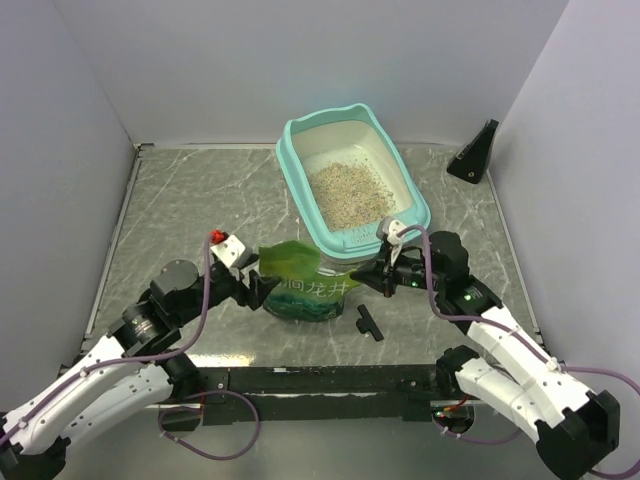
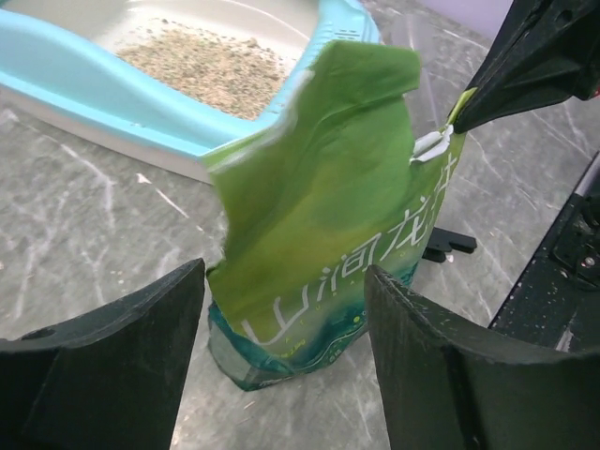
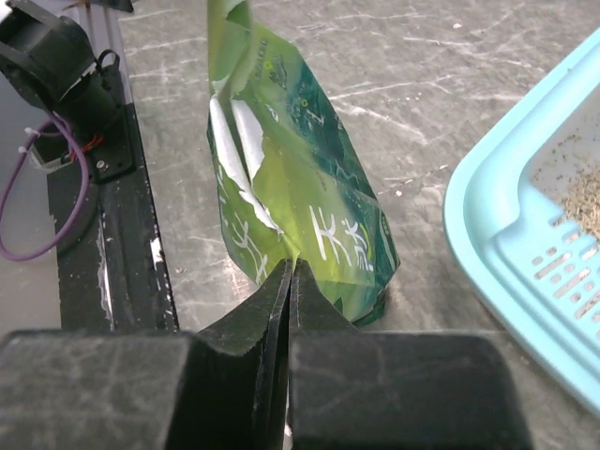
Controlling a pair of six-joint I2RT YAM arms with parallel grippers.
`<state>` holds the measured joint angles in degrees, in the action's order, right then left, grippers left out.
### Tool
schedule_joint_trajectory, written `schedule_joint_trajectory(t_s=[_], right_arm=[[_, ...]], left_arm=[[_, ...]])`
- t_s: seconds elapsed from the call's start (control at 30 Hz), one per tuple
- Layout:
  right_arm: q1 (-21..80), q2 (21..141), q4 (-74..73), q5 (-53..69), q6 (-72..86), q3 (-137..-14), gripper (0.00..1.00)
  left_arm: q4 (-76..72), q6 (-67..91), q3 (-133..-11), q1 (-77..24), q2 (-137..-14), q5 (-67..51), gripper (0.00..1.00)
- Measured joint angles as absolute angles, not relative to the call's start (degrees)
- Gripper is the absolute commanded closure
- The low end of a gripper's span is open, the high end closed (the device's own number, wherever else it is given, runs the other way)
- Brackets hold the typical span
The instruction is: Fill the litter box with clean litter
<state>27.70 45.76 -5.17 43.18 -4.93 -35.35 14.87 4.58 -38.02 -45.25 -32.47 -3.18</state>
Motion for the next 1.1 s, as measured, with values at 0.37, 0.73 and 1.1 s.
schedule_joint_trajectory(t_s=[0.37, 0.73, 1.1], right_arm=[[27.7, 39.0, -2.6, 42.4, -0.6, -29.8, 1.00], [27.4, 38.0, 3.5, 42.7, 5.0, -26.2, 1.00], [27.3, 38.4, 5.5, 42.7, 7.3, -25.3, 1.00]], left_arm=[[9.0, 7.7, -34.9, -36.7, -37.6, -11.7, 0.32], [0.5, 13.0, -33.3, -30.9, -39.5, -25.5, 0.37], [-2.6, 16.4, -33.1, -29.1, -45.9, -35.3, 0.95]])
